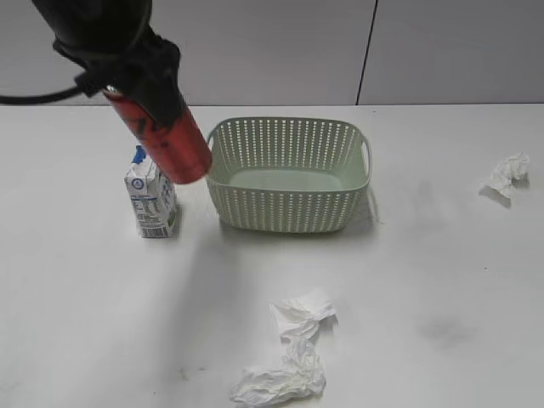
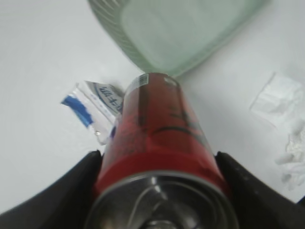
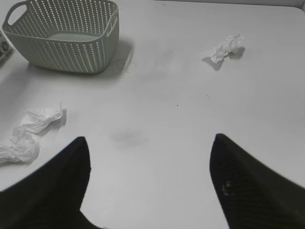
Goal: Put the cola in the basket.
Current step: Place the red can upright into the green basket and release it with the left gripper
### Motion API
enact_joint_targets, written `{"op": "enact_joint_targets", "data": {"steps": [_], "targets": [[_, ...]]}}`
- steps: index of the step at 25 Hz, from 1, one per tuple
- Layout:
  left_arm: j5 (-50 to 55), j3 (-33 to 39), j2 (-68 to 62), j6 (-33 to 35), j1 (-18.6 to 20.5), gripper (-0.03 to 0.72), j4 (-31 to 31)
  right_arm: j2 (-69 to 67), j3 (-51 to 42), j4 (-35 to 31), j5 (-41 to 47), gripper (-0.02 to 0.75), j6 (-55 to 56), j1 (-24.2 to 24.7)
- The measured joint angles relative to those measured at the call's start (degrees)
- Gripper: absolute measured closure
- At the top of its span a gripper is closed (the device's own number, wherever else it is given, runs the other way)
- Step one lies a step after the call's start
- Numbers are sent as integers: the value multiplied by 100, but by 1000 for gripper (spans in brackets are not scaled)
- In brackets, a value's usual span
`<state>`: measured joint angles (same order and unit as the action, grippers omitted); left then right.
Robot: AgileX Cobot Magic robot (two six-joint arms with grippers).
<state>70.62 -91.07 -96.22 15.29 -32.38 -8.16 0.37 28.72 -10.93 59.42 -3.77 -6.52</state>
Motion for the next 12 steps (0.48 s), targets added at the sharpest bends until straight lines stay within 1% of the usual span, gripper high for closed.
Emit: {"op": "enact_joint_targets", "data": {"steps": [3, 5, 9, 12], "targets": [[44, -412, 12, -11, 204, 162, 53, 0, 0, 0, 0, 148, 0, 0], [61, -763, -95, -13, 245, 162, 66, 0, 0, 0, 0, 148, 0, 0], [72, -1653, -603, -13, 232, 162, -18, 0, 0, 0, 0, 148, 0, 0], [59, -2279, -1192, -13, 175, 162, -348, 0, 0, 0, 0, 148, 0, 0]]}}
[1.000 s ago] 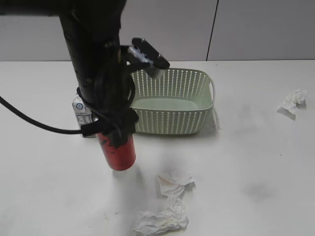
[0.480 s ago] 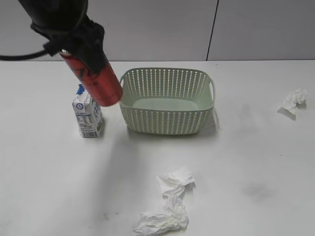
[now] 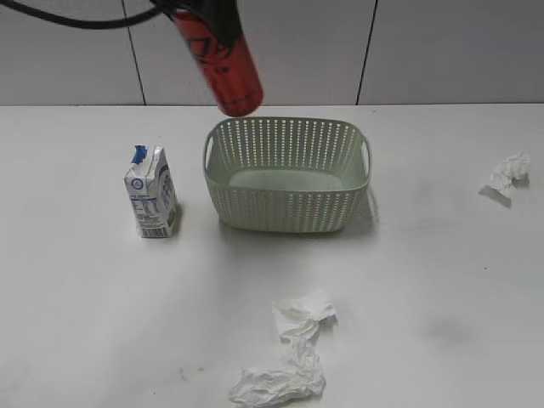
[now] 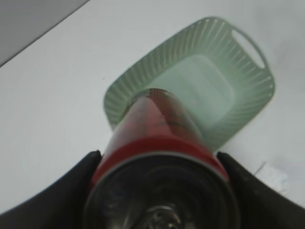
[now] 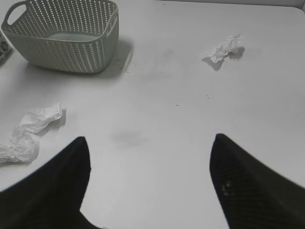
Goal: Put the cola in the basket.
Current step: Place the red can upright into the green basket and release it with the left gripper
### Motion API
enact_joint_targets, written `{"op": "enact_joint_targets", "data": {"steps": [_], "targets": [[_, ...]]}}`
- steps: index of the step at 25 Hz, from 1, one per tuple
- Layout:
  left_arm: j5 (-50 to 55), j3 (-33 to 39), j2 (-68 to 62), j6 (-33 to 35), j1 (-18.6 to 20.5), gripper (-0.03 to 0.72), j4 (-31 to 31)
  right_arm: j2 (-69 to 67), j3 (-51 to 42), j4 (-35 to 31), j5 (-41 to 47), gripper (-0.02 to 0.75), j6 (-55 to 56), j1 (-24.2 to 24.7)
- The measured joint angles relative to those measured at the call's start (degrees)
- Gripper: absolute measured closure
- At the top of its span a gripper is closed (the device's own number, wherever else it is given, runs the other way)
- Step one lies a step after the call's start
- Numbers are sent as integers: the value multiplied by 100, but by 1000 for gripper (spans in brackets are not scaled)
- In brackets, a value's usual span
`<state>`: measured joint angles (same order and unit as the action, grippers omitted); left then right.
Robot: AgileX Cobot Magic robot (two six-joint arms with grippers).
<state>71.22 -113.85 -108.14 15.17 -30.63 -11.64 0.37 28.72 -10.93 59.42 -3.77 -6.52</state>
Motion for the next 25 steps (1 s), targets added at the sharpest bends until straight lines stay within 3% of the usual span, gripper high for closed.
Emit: {"op": "enact_joint_targets", "data": {"steps": [8, 15, 25], "targets": [[-14, -793, -1481, 0, -409, 162, -27, 0, 0, 0, 0, 148, 0, 0], [-26, -823, -2029, 0, -480, 162, 403, 0, 0, 0, 0, 148, 0, 0], [-82, -860, -2346, 0, -480, 162, 194, 0, 0, 0, 0, 148, 0, 0]]}}
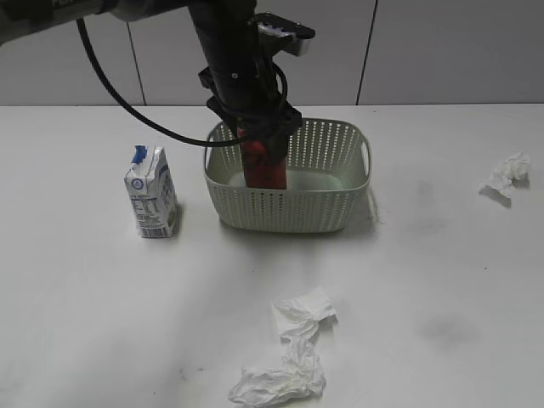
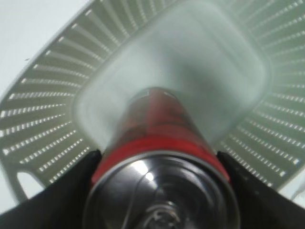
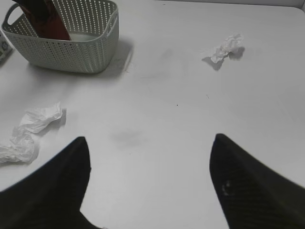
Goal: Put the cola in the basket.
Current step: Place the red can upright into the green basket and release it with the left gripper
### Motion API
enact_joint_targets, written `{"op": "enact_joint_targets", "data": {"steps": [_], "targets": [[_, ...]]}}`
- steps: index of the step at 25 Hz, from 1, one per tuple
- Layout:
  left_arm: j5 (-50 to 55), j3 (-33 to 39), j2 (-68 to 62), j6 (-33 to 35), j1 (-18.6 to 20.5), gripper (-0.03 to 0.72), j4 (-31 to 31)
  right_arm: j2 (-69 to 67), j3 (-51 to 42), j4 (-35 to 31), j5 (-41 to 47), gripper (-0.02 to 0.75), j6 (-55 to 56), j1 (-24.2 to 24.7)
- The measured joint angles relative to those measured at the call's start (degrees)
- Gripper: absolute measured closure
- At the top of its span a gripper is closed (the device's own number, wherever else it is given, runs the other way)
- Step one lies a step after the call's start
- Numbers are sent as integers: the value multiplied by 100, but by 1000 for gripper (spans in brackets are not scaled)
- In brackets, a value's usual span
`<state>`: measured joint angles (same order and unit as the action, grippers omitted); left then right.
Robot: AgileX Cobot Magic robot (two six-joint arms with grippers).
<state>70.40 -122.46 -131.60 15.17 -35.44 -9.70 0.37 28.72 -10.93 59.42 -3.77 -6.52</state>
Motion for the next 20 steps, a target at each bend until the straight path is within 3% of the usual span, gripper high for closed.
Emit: {"op": "enact_joint_targets", "data": {"steps": [4, 9, 20], "targets": [[-78, 0, 0, 0, 0, 157, -111, 0, 0, 0, 0, 148, 0, 0], [-233, -26, -3, 0, 0, 50, -213, 0, 0, 0, 0, 148, 0, 0], [-84, -28, 734, -45, 96, 45, -279, 0, 0, 0, 0, 148, 0, 0]]}}
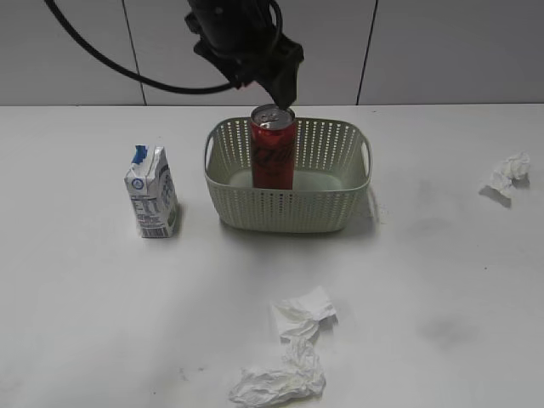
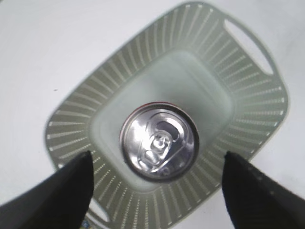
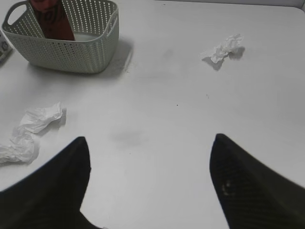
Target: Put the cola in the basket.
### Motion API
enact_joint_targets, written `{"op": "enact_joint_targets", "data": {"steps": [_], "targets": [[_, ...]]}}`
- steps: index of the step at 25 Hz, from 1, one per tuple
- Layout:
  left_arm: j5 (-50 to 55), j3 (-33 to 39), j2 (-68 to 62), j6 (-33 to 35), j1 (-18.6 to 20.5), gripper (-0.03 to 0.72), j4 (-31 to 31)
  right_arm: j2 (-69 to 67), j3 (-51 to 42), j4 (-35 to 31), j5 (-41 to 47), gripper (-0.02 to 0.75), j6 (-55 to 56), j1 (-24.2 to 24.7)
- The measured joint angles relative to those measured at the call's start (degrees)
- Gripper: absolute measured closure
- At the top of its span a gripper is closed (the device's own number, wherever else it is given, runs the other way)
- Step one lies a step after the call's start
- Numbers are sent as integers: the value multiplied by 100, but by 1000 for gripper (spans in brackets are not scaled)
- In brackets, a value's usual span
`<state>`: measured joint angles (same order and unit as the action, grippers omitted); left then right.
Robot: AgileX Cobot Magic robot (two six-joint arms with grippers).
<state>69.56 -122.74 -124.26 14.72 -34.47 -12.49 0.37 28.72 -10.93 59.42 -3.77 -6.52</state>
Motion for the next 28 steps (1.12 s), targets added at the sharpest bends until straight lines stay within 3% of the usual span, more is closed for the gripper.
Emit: {"op": "enact_joint_targets", "data": {"steps": [5, 12, 22, 24, 28], "targets": [[17, -11, 627, -218, 338, 59, 177, 0, 0, 0, 0, 148, -4, 0], [17, 242, 1234, -777, 1449, 96, 567, 0, 0, 0, 0, 148, 0, 0], [23, 2149, 2725, -832, 3416, 99, 600, 0, 0, 0, 0, 148, 1, 0], [17, 2581, 3117, -832, 3626, 99, 599, 0, 0, 0, 0, 148, 1, 0], [16, 3695, 3953, -832, 3652, 99, 541, 0, 0, 0, 0, 148, -4, 0]]}}
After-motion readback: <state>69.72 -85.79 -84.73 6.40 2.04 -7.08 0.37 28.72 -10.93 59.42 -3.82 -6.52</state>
